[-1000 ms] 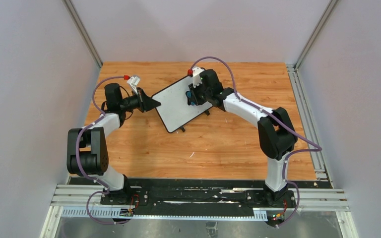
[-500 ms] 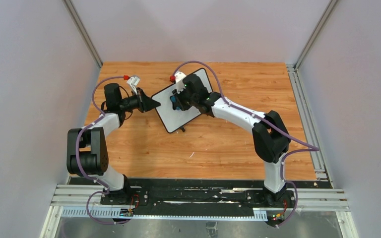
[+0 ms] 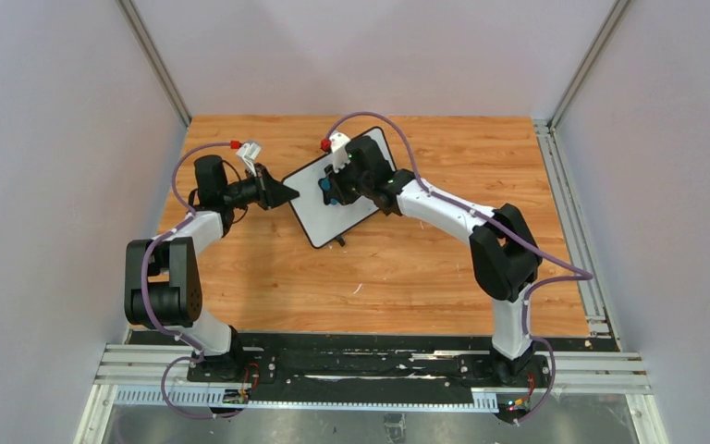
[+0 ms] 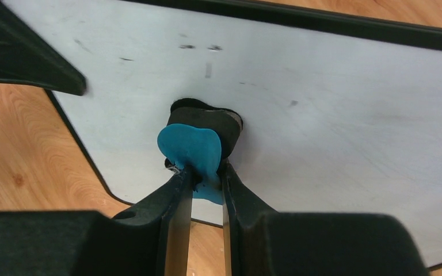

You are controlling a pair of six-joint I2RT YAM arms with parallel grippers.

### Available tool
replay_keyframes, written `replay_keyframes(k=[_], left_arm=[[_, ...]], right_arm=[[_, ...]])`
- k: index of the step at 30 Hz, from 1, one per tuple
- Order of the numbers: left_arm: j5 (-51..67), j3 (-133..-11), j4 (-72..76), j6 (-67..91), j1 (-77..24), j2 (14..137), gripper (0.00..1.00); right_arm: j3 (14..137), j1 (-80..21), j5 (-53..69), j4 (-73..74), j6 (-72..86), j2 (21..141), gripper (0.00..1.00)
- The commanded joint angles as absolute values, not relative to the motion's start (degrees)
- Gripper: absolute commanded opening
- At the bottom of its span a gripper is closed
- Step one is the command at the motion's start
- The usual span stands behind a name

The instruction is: Erase the whiteboard

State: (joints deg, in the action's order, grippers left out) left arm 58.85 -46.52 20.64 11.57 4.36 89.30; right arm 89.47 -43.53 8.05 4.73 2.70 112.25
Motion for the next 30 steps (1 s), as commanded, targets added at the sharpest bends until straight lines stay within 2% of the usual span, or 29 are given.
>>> replay_keyframes(k=[1, 12, 30], left_arm=[[55.3, -46.4, 17.1, 5.7, 4.3, 89.7, 0.00], [55.2, -46.7, 17.1, 5.9, 4.2, 90.1, 0.00], [54.8, -47.4, 16.4, 5.7, 4.3, 90.9, 0.00]], right_arm=[[89.8, -37.6, 5.9, 4.5, 1.5, 113.1, 0.01], [86.8, -31.3, 5.2, 4.5, 0.9, 110.5, 0.01], [76.1, -30.5, 0.4, 6.2, -0.1, 96.8, 0.01]])
